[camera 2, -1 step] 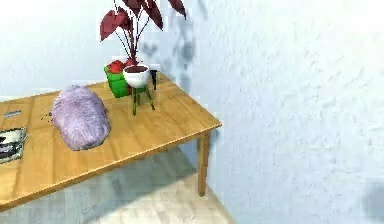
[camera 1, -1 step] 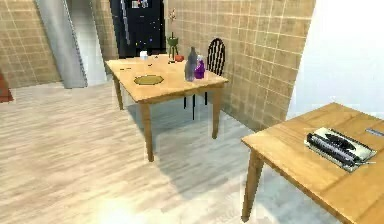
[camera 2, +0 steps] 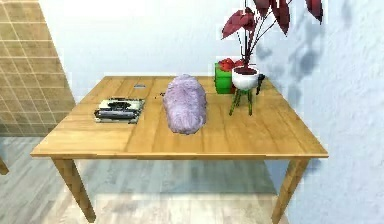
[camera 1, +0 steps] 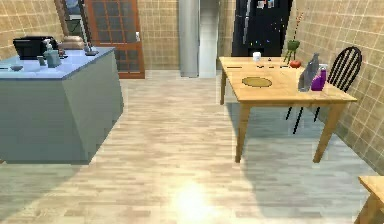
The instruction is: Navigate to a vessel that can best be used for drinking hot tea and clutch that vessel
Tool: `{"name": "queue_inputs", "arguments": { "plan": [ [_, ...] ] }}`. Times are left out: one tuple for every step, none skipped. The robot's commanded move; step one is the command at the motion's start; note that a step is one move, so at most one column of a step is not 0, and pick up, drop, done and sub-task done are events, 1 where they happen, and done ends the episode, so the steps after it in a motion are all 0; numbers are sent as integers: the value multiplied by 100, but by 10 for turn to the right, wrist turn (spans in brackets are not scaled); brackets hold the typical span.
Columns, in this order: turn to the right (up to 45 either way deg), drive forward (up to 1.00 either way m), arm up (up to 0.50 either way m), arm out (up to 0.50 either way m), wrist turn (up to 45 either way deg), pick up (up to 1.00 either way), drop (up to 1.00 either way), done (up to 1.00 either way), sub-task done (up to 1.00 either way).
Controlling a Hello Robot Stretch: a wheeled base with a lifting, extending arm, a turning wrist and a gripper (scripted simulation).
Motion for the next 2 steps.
{"name": "queue_inputs", "arguments": {
  "plan": [
    [0,5,0,0,0,0,0,0,0],
    [-30,0,0,0,0,0,0,0,0]
  ]
}}
